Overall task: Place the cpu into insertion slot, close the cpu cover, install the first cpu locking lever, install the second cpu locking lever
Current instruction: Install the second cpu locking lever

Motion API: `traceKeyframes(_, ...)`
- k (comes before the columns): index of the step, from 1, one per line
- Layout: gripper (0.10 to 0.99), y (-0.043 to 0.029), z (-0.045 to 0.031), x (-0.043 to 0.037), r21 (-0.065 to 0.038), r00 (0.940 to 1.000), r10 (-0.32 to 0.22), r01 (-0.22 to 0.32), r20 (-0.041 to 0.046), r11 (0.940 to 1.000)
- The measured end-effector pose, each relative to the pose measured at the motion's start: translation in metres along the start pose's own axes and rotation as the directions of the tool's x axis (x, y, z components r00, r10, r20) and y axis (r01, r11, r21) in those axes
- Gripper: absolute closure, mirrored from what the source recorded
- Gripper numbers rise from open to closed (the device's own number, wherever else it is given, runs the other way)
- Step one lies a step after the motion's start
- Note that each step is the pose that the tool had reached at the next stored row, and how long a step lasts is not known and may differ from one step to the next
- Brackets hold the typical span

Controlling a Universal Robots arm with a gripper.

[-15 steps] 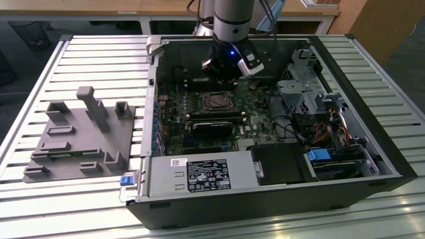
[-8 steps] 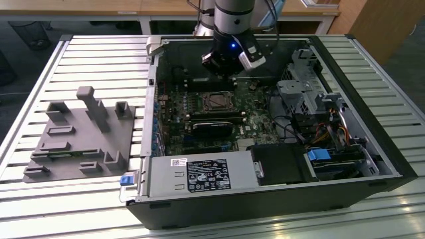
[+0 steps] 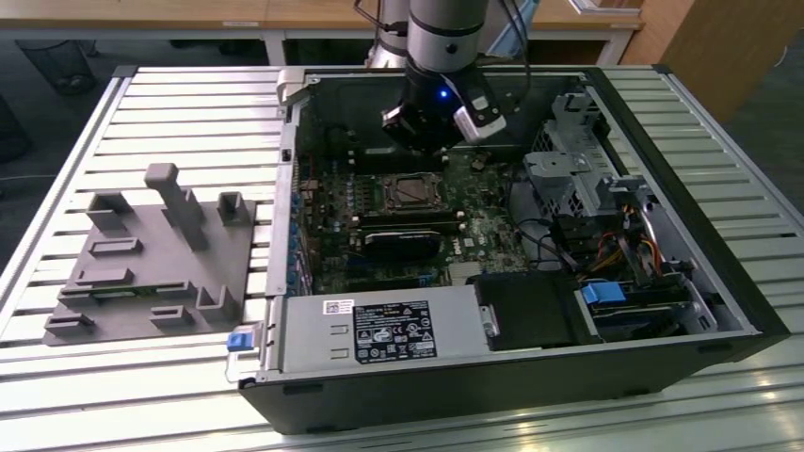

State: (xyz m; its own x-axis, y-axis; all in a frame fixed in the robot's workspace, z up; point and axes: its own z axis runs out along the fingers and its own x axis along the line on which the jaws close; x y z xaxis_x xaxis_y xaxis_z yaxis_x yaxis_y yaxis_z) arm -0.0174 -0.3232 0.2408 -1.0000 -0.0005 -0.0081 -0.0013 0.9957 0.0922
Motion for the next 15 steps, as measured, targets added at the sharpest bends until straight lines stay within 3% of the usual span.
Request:
traceKeyframes(10,0.98,-0.0228,-0.002,0.0,0.0,1.0,0.0,0.0,0.0,1.0)
traceKeyframes(15,0.98,-0.0285,-0.002,0.0,-0.003,1.0,0.0,0.0,-0.0004,1.0)
